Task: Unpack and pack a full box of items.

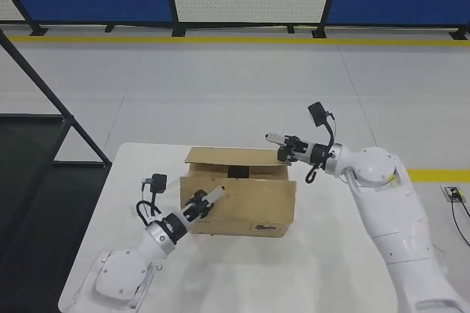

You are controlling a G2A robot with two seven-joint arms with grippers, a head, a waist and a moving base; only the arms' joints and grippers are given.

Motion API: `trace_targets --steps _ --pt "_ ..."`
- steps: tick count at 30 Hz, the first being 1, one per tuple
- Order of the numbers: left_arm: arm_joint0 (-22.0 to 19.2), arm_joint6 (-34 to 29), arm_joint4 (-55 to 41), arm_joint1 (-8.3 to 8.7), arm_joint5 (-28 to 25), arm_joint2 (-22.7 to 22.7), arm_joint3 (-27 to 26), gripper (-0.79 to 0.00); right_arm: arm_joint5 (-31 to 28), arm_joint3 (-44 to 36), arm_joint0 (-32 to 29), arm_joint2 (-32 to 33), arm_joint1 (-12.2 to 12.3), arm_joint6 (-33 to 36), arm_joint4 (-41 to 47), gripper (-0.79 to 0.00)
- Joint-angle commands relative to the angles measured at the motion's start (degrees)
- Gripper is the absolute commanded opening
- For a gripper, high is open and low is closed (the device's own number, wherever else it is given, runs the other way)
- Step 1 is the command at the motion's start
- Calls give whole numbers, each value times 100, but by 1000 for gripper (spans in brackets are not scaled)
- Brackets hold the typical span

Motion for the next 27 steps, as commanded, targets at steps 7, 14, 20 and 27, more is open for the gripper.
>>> trace_targets --steps 7,14,20,27 --pt "-445 345 304 -95 236 478 337 0 940 298 248 -297 -58 54 161 0" --pt "-775 566 504 -180 440 797 574 0 1019 562 370 -341 -79 238 597 0" --pt "-926 710 639 -236 498 962 677 0 1010 567 323 -354 -46 479 744 0" --pt "-1025 737 722 -281 565 1054 780 0 874 70 -138 -189 63 409 798 0"
